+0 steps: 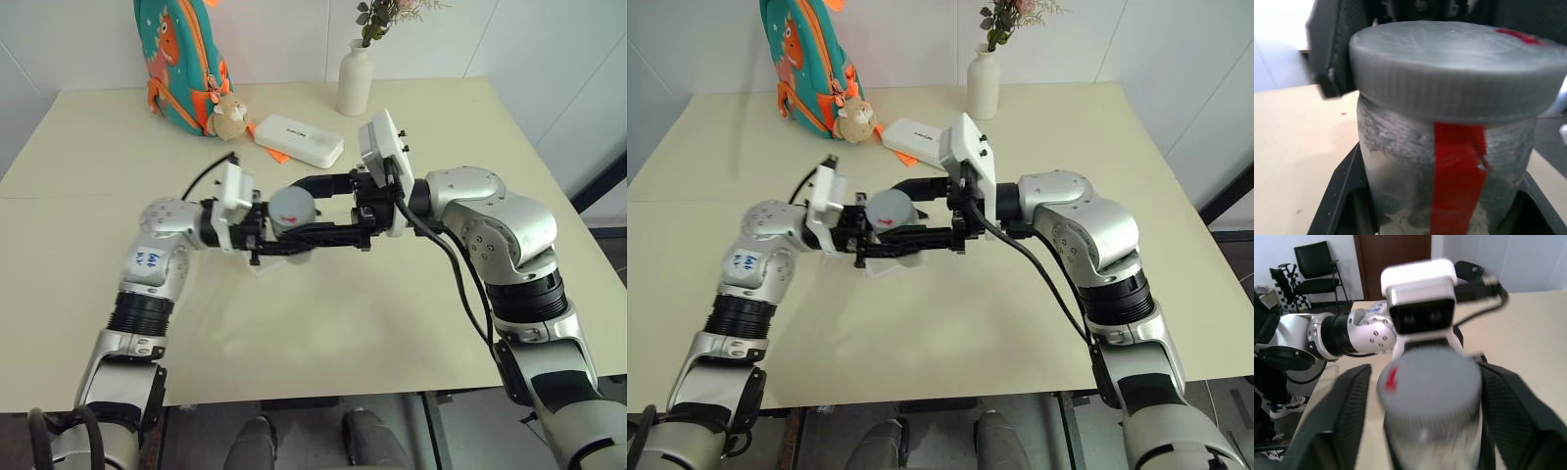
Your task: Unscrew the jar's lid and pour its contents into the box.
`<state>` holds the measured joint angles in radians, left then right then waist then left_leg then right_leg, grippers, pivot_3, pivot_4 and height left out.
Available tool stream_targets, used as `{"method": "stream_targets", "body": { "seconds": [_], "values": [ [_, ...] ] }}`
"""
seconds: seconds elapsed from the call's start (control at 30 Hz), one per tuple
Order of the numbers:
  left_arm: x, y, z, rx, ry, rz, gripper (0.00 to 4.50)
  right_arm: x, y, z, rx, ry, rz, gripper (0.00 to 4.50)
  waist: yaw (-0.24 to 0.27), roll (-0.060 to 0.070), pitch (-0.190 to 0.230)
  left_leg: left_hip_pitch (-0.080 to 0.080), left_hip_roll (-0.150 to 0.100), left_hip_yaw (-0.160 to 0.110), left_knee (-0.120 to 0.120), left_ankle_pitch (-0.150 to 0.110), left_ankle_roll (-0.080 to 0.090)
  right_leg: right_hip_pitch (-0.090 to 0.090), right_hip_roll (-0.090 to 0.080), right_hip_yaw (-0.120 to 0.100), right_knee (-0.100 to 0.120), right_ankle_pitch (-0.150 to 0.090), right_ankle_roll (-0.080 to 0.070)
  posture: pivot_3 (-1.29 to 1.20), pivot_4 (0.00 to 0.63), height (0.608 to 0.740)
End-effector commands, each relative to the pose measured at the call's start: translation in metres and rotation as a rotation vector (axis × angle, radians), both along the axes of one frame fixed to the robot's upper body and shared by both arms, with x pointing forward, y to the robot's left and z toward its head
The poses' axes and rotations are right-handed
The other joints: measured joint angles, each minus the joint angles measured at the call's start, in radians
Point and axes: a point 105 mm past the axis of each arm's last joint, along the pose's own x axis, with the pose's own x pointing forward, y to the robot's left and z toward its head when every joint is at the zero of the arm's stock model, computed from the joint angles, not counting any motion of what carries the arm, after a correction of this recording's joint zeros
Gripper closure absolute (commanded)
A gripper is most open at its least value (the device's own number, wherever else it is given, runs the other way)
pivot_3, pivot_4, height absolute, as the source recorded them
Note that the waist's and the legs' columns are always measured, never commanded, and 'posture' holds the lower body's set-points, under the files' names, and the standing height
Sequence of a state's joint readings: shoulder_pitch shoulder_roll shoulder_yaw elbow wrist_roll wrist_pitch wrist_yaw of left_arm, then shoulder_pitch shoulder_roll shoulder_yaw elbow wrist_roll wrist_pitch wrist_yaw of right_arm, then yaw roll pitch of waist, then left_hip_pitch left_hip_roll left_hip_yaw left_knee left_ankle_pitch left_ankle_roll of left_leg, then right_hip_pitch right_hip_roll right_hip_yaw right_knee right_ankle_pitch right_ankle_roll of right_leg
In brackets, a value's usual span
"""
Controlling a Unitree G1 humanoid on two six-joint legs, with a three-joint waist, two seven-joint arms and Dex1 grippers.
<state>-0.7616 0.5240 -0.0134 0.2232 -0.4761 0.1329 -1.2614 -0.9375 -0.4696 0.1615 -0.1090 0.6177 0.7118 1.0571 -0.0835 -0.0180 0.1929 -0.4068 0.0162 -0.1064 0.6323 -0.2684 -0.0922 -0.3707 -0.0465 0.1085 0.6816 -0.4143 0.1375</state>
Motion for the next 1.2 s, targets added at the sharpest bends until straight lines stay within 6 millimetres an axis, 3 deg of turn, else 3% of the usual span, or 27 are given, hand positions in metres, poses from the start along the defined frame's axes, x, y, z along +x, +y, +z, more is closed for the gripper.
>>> {"method": "stream_targets", "body": {
  "seconds": [0.03,0.27,0.77,1.03,1.2],
  "values": [
    [-0.002,0.007,0.012,-0.042,0.002,0.009,2.53,-0.002,-0.005,0.015,0.038,-0.043,-0.001,0.04,0.002,0.000,0.000,0.000,0.000,0.000,0.000,0.000,0.000,0.000,0.000,0.000,0.000,0.000,0.000,0.00,0.150,0.740],
    [0.000,0.014,0.010,-0.036,0.053,0.052,2.53,0.011,-0.010,0.030,0.083,-0.127,-0.108,0.04,0.001,0.000,0.000,0.000,0.000,0.000,0.000,0.000,0.000,0.000,0.000,0.000,0.000,0.000,0.000,0.00,0.150,0.740],
    [-0.002,0.005,0.003,-0.028,0.102,0.043,2.53,0.001,0.037,0.025,0.115,-0.099,-0.086,0.04,-0.001,0.000,0.000,0.000,0.000,0.000,0.000,0.002,-0.002,-0.002,0.000,0.000,0.005,0.000,0.000,0.00,0.150,0.740],
    [-0.005,0.003,0.006,-0.044,0.112,0.040,2.53,0.020,0.033,0.030,0.119,-0.137,-0.172,0.04,-0.002,0.000,0.000,0.000,0.000,-0.001,0.000,0.004,-0.002,-0.004,0.000,0.000,0.008,0.000,0.000,0.00,0.150,0.740],
    [-0.006,0.003,0.008,-0.057,0.115,0.041,2.53,0.026,0.019,0.033,0.103,-0.177,-0.200,0.04,-0.001,0.000,0.000,0.000,-0.001,-0.001,0.000,0.004,-0.002,-0.004,0.000,0.000,0.007,0.000,0.000,0.00,0.150,0.740]
  ]
}}
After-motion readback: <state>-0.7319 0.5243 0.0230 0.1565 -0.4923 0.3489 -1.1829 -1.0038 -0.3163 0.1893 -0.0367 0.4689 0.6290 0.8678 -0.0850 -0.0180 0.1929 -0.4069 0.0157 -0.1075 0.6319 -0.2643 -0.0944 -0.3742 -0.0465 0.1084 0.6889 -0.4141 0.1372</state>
